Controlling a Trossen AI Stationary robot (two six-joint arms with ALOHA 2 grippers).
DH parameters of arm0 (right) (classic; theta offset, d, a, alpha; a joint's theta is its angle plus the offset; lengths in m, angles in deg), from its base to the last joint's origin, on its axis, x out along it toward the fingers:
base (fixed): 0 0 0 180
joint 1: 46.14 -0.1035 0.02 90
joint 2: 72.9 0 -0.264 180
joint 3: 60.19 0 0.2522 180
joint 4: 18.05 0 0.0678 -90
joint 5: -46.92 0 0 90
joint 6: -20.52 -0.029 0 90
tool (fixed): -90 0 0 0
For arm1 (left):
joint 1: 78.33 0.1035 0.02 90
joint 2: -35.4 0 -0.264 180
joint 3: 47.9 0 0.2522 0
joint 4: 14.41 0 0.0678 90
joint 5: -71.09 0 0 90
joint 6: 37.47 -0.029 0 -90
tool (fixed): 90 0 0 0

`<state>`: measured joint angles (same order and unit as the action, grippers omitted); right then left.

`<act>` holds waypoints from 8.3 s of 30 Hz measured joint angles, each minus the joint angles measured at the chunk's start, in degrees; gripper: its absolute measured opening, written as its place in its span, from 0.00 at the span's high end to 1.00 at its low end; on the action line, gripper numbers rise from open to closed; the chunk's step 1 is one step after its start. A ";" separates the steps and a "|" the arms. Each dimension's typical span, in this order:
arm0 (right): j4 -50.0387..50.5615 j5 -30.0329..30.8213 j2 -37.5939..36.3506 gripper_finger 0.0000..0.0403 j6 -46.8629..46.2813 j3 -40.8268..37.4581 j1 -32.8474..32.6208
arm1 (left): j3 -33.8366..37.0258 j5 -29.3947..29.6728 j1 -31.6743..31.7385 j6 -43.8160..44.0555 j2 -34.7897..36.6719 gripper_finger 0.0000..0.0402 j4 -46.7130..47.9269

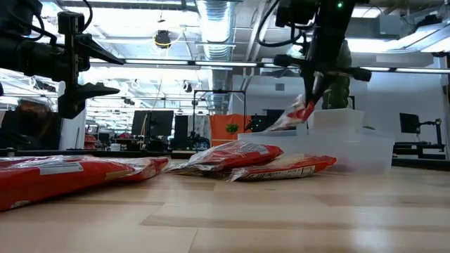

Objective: Sort popcorn bags into baskets
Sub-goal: Put the red popcorn pack into the transparent bin

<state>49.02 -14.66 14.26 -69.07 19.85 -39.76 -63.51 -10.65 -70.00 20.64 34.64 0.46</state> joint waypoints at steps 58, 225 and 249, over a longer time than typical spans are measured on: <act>-14.47 0.07 -11.03 0.33 36.33 -7.30 1.51 | 0.00 2.59 0.01 1.56 -1.49 0.38 -0.49; 6.13 6.62 -6.04 1.00 -25.89 -8.70 -19.57 | -51.04 -42.28 6.78 -6.43 -93.36 0.42 -23.98; -4.03 -7.03 -9.09 0.41 -4.88 -15.43 -11.51 | -51.08 -42.30 6.36 -12.15 -93.26 0.42 -17.24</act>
<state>44.99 -21.69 5.17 -73.95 4.42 -51.28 -114.59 -52.95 -63.65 8.49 -58.62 -16.77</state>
